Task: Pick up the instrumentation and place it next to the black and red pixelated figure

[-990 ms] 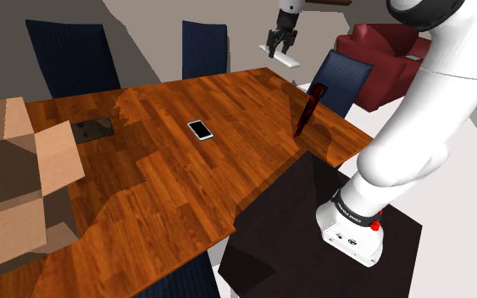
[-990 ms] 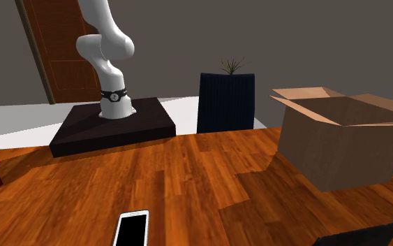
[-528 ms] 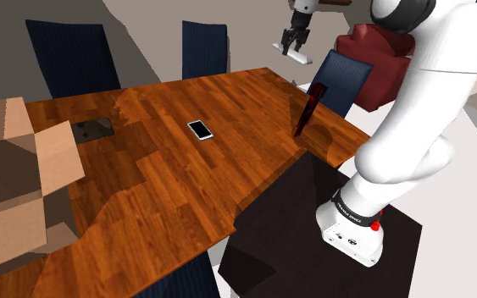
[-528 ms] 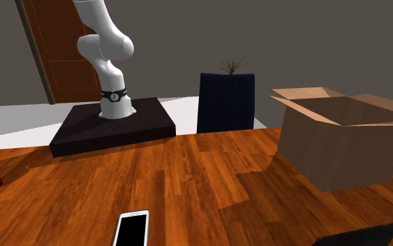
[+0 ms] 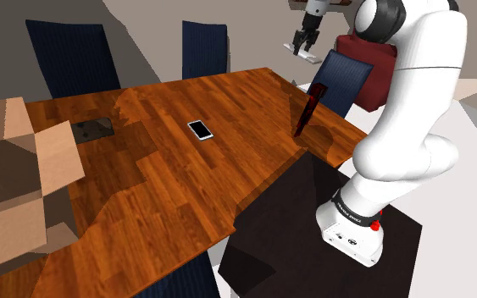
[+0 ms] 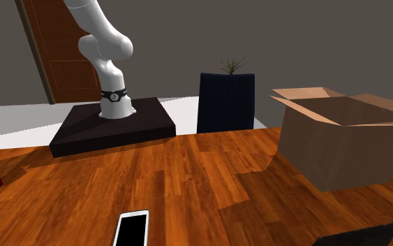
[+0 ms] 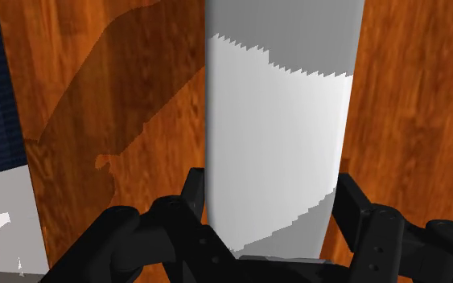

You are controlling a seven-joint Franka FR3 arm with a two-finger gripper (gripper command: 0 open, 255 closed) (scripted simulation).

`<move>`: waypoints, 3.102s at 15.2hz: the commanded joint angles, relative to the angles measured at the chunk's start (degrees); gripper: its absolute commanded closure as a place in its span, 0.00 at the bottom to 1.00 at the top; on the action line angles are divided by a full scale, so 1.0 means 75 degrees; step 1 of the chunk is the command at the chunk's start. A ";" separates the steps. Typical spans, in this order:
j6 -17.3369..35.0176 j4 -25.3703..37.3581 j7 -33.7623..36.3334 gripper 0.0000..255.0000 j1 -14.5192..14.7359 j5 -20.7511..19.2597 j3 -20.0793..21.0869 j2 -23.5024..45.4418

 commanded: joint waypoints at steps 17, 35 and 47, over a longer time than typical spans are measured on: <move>0.1691 -0.1413 -0.0072 1.00 0.0019 0.0059 0.0032 0.0278; 0.3120 -0.2093 -0.0135 1.00 -0.0008 0.0178 0.0109 0.1031; 0.3931 -0.2181 -0.0180 1.00 -0.0054 0.0271 0.0184 0.1756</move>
